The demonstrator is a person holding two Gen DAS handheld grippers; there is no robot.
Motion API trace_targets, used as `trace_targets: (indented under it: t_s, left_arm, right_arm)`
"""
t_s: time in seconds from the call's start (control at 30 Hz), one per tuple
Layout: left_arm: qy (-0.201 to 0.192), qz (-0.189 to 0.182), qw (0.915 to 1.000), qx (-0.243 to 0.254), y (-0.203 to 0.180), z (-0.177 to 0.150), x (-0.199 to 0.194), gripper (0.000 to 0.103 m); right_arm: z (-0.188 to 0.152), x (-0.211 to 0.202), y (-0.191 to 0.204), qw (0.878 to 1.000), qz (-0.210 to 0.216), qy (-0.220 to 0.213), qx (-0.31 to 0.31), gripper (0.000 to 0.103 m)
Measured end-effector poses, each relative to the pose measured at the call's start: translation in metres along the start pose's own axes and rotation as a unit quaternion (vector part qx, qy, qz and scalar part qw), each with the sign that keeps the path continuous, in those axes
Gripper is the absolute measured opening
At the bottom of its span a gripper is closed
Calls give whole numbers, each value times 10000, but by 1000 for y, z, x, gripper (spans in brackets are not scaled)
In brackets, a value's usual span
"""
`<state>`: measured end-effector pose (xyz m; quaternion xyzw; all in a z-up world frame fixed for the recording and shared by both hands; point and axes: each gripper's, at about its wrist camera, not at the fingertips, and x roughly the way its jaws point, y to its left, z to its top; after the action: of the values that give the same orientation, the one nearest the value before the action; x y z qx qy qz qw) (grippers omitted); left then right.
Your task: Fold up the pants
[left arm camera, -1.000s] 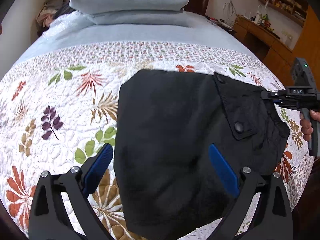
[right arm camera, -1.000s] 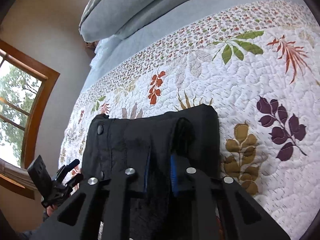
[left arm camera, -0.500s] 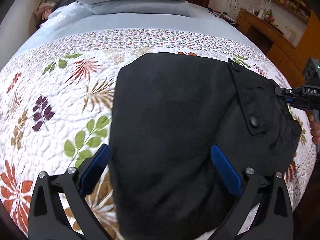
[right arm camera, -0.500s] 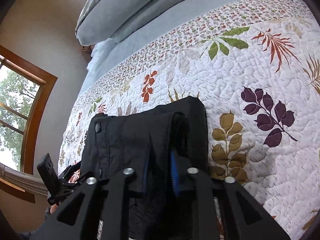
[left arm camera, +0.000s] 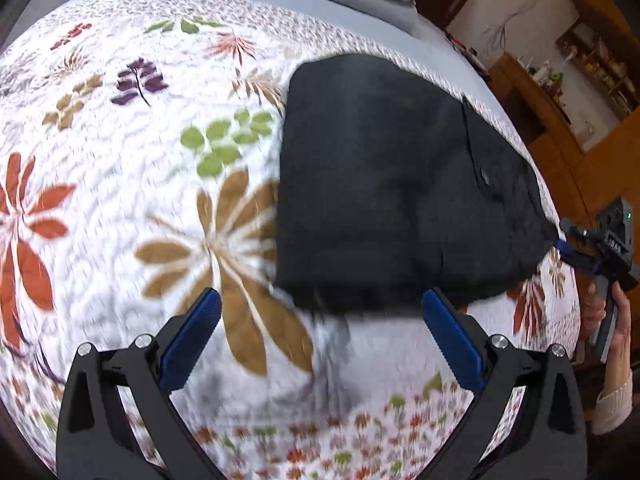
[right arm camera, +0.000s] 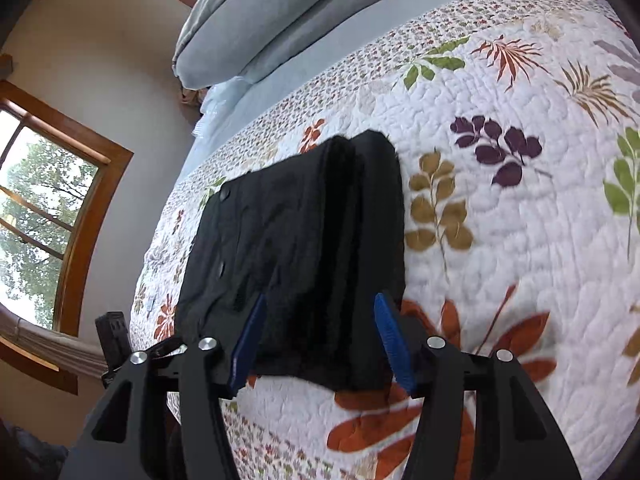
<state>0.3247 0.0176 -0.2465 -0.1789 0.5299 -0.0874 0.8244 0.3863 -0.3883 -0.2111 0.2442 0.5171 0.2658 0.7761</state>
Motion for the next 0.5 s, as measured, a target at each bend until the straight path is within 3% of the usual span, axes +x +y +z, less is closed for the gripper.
trace_targets:
  t_s: [0.13,0.5]
  left_arm:
    - [-59,103,9998,146,-3,-2,6,100]
    - [-369,287,9981,410,-11,37,17,101]
  right_arm:
    - [-11,4,5,9999,-76,108,-87,58]
    - [-15,15,10,9997,-81,201,-150,58]
